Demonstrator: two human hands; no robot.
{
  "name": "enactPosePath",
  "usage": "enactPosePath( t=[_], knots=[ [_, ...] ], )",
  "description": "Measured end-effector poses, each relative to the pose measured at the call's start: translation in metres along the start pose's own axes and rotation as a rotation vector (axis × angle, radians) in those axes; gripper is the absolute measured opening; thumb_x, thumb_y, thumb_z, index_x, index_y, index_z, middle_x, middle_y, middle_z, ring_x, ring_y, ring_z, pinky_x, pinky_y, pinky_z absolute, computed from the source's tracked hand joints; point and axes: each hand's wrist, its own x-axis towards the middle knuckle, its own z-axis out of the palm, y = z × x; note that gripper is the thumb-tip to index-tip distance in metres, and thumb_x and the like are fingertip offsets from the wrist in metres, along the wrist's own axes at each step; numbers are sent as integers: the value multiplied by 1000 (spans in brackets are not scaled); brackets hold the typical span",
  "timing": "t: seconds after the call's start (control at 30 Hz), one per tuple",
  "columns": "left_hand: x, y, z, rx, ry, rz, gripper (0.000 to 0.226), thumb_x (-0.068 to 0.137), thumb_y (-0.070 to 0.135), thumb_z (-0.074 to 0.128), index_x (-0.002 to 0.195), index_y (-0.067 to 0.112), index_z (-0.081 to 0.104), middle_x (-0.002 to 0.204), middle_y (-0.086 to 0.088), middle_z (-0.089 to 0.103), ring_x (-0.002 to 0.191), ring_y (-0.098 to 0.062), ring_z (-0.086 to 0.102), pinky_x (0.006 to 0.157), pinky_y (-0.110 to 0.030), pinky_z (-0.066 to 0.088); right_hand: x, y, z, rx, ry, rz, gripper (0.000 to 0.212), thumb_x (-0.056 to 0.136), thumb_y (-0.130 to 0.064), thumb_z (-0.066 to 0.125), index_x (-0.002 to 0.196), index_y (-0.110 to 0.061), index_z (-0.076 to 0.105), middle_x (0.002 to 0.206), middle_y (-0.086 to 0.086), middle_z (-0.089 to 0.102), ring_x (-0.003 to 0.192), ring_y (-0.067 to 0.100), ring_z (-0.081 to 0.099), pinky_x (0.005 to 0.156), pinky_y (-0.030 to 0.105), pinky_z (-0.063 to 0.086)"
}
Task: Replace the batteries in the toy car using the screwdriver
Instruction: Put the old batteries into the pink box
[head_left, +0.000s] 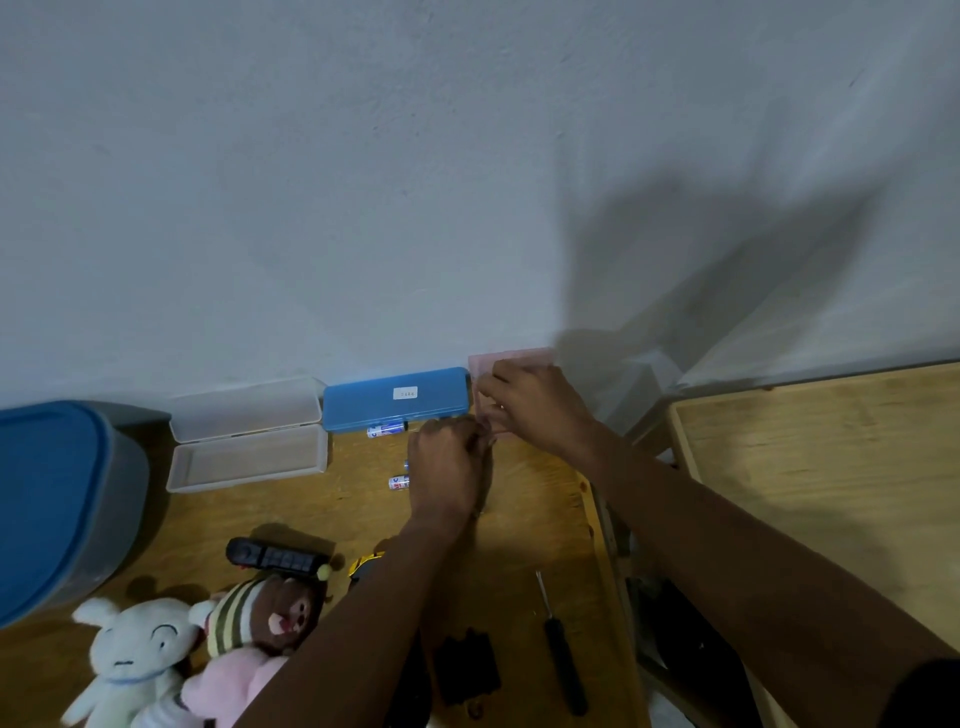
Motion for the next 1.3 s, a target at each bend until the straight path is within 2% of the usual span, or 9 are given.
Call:
enactPosePath(
  t=[0.13,0.3,0.43,0.53,0.63,0.7,0.87,1.1,1.3],
  knots=[
    [1,0,1,6,8,-1,14,92,22,69,95,14,80,87,-5,77,78,-20,65,76,-40,55,2,1,3,102,-76,22,26,93,-41,55,113,-26,63,105,0,64,96,26,63,72,42,51],
    [0,2,-1,-5,7,-16,15,91,23,71,98,14,80,89,-5,78,80,-20,67,79,-41,56,-4,3,0,203,-61,8,29,87,-40,67,112,-26,66,107,-1,69,100,25,64,77,41,50],
    [-2,5,-3,-16,29,-27,13,90,21,73,96,14,81,88,-5,78,78,-20,66,78,-39,54,-20,-5,-9,196,285,42,12,89,-29,70,87,-17,73,83,0,69,77,20,64,61,30,48],
    [-3,5,-1,-34,31,-55,13,90,23,73,97,15,80,89,-4,78,78,-19,65,79,-40,54,-36,-15,-26,170,543,121,15,91,-28,65,92,-15,72,85,3,64,79,22,58,64,34,48],
    [-5,6,-1,-56,29,-86,15,91,25,73,101,17,80,91,-4,78,80,-19,66,82,-42,54,-38,-22,-37,177,405,343,43,89,-38,61,130,-24,60,121,4,58,113,24,51,90,36,42],
    [-6,10,-2,-85,35,-117,16,90,24,73,101,14,79,91,-6,78,81,-20,68,83,-41,55,-38,-21,-33,194,273,419,51,90,-40,58,139,-27,52,135,1,51,125,22,43,99,37,40],
    [-8,18,-3,-180,81,-256,13,86,23,77,93,12,79,85,-6,78,75,-20,69,69,-24,41,-55,-21,-10,227,179,336,26,96,-31,56,117,-22,68,127,3,60,118,24,52,90,42,49],
    [-10,19,-4,-257,95,-205,27,88,9,73,115,12,71,106,-6,78,92,-18,72,81,-21,45,-59,-14,3,362,133,340,29,98,-23,58,123,-14,69,140,5,54,134,20,44,102,35,49],
    [-1,22,-7,-191,98,-159,26,94,11,67,119,10,73,102,-10,78,85,-22,72,77,-20,42,-46,-12,4,371,88,397,30,100,-22,56,127,-17,67,147,1,50,141,19,38,107,27,35]
  ],
)
